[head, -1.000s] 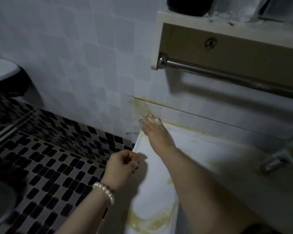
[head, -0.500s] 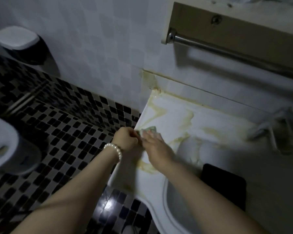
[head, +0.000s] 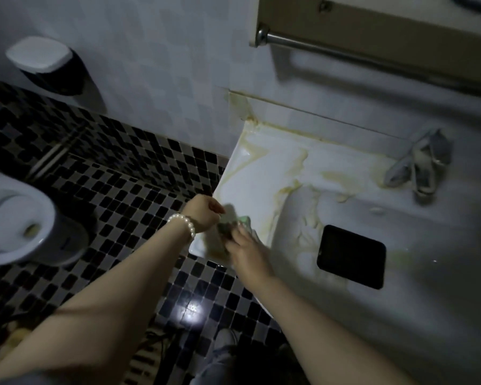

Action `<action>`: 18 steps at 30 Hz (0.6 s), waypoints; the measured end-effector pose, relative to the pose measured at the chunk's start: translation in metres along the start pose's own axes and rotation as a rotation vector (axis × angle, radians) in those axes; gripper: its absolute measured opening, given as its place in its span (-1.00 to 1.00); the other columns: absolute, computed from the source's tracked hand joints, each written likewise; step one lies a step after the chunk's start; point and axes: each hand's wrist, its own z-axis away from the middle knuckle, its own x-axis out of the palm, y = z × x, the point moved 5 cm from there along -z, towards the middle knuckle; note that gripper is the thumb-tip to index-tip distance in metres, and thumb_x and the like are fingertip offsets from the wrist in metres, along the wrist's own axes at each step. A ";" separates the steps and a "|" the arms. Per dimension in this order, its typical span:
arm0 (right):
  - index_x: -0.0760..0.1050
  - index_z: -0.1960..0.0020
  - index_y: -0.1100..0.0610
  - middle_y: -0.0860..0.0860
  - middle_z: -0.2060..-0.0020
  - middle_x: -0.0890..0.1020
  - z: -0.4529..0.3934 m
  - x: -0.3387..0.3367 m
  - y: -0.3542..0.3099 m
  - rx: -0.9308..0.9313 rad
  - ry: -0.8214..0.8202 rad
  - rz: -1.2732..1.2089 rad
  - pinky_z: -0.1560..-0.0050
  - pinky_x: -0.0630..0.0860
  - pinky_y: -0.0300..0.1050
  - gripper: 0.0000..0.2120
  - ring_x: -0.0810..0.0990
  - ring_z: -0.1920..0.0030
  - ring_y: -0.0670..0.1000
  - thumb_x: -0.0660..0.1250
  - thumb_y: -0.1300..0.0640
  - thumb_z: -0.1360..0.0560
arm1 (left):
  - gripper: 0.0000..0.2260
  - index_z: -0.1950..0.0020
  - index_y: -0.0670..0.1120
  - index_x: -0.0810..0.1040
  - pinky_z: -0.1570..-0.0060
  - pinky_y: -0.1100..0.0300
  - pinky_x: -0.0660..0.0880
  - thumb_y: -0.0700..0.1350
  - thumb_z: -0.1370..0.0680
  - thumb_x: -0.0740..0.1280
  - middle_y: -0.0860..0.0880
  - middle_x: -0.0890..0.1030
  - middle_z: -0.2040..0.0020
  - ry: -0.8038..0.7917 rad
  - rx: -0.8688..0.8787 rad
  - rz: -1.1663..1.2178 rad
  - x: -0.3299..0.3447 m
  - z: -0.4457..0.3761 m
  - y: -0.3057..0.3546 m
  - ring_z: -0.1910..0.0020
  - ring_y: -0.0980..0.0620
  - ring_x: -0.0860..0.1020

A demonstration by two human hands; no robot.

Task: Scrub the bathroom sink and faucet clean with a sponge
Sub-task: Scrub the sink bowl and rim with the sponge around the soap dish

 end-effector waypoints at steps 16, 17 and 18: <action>0.08 -0.53 0.10 0.04 -0.53 0.06 0.251 -0.047 0.112 0.656 0.035 -0.069 -0.45 -0.11 -0.22 -0.42 -0.01 -0.53 0.10 0.10 0.31 -0.53 | -0.76 -0.14 -0.24 0.57 0.41 0.34 0.49 -0.36 -0.51 0.25 -0.13 0.58 0.16 -0.702 0.183 -0.270 0.191 0.062 0.118 0.28 0.03 0.51; 0.04 -0.54 0.09 0.02 -0.54 0.03 0.270 -0.054 0.124 0.725 0.036 -0.043 -0.46 -0.08 -0.19 -0.39 -0.04 -0.53 0.10 0.11 0.30 -0.53 | -0.75 -0.16 -0.27 0.56 0.46 0.38 0.46 -0.36 -0.52 0.23 -0.15 0.58 0.15 -0.733 0.181 -0.275 0.205 0.069 0.127 0.29 0.02 0.51; 0.01 -0.54 0.06 0.00 -0.54 0.01 0.289 -0.067 0.137 0.820 0.032 -0.024 -0.46 -0.06 -0.16 -0.38 -0.04 -0.53 0.09 0.10 0.27 -0.53 | -0.74 -0.18 -0.28 0.54 0.47 0.38 0.45 -0.37 -0.53 0.21 -0.19 0.59 0.09 -0.760 0.186 -0.290 0.218 0.075 0.137 0.25 -0.01 0.54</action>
